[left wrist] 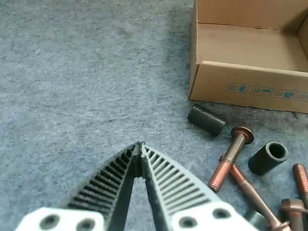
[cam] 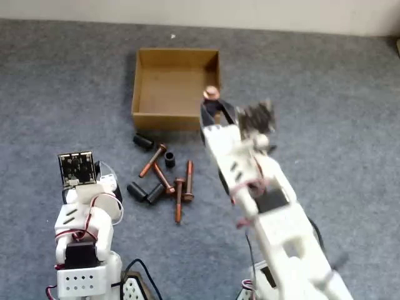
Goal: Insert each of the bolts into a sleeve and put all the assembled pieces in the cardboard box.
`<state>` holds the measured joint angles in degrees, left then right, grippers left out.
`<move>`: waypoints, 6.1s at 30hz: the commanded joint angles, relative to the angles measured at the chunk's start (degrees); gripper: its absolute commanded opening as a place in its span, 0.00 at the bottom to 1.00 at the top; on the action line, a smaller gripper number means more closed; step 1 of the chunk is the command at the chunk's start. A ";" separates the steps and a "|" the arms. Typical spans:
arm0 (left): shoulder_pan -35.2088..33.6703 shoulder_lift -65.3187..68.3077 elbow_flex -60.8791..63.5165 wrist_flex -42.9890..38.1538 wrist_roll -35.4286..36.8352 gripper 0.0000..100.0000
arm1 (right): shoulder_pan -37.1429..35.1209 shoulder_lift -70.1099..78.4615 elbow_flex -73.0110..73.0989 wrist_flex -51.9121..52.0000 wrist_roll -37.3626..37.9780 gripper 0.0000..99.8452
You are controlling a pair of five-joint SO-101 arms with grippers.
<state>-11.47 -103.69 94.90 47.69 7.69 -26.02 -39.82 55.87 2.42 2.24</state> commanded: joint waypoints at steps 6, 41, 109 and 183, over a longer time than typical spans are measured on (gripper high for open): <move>-0.66 -0.40 -0.22 -1.23 -1.05 0.01 | -0.40 37.67 -27.38 -13.05 -0.62 0.01; -0.75 -0.40 -0.22 -1.23 -1.14 0.01 | -0.48 39.25 -32.40 -2.86 -0.88 0.15; -1.10 -0.40 -0.22 -1.23 -1.23 0.01 | -17.89 23.52 -28.79 47.43 -1.05 0.22; -1.10 -0.40 -0.13 -1.23 -1.23 0.01 | -19.38 57.80 -47.34 41.63 12.22 0.18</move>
<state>-12.00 -103.69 94.90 47.69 7.34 -44.92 17.05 12.44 44.00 13.85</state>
